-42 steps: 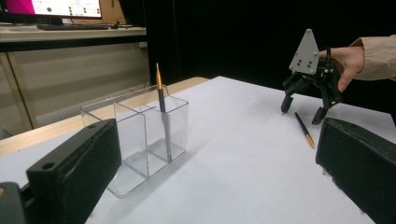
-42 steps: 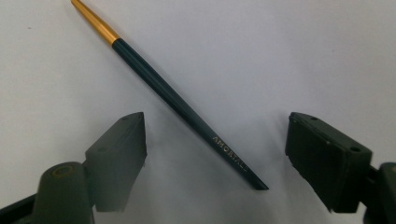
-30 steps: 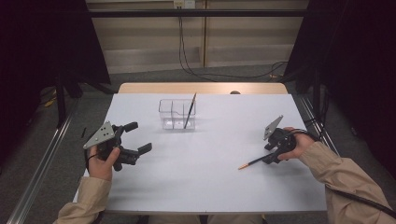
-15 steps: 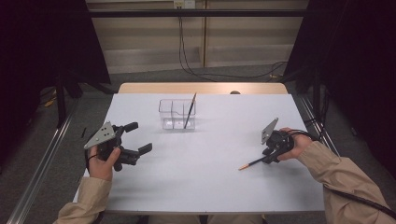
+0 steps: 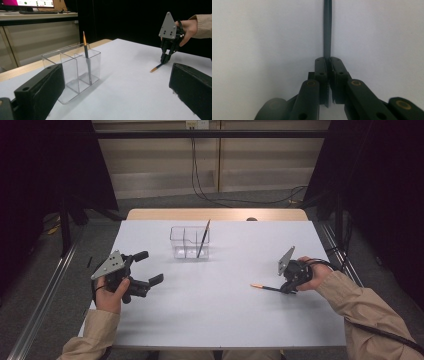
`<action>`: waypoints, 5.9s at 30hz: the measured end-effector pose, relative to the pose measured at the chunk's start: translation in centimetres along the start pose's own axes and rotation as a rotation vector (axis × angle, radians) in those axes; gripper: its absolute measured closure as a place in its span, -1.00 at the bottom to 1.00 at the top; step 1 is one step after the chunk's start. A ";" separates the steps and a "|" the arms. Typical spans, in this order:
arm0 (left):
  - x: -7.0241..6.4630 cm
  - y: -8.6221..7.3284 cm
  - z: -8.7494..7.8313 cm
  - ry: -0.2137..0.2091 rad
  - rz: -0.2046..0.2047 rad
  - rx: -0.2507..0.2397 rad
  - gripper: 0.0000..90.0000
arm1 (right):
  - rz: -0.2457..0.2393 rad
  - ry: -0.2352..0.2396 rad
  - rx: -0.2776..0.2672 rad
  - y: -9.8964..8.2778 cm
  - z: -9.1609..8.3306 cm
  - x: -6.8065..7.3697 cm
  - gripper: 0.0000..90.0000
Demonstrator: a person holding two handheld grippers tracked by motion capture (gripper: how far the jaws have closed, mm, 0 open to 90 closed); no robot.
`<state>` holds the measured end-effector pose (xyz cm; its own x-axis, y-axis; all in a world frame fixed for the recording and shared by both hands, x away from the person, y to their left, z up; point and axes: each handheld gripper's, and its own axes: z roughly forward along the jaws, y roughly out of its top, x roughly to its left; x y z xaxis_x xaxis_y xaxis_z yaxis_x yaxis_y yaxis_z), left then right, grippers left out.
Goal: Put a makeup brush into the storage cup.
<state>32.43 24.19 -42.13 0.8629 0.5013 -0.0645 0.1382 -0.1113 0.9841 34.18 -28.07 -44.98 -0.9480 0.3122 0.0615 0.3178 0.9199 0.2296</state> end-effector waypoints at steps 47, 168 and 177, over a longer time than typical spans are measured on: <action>-0.2 0.3 1.6 -0.044 0.015 0.042 -1.00 | -0.043 0.003 -0.032 3.0 -1.9 1.2 0.89; -5.6 4.6 13.0 -0.372 0.132 0.817 -0.40 | -0.265 0.058 -0.063 16.0 -0.2 4.6 0.89; -6.2 4.7 13.9 -0.369 0.181 0.867 -0.07 | -0.259 0.056 -0.070 16.0 -0.4 4.7 0.89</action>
<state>34.50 8.62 -39.43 0.9847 0.1292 -0.1171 0.1719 -0.8310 0.5290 34.76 -12.00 -40.67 -0.9976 0.0535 0.0451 0.0649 0.9482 0.3109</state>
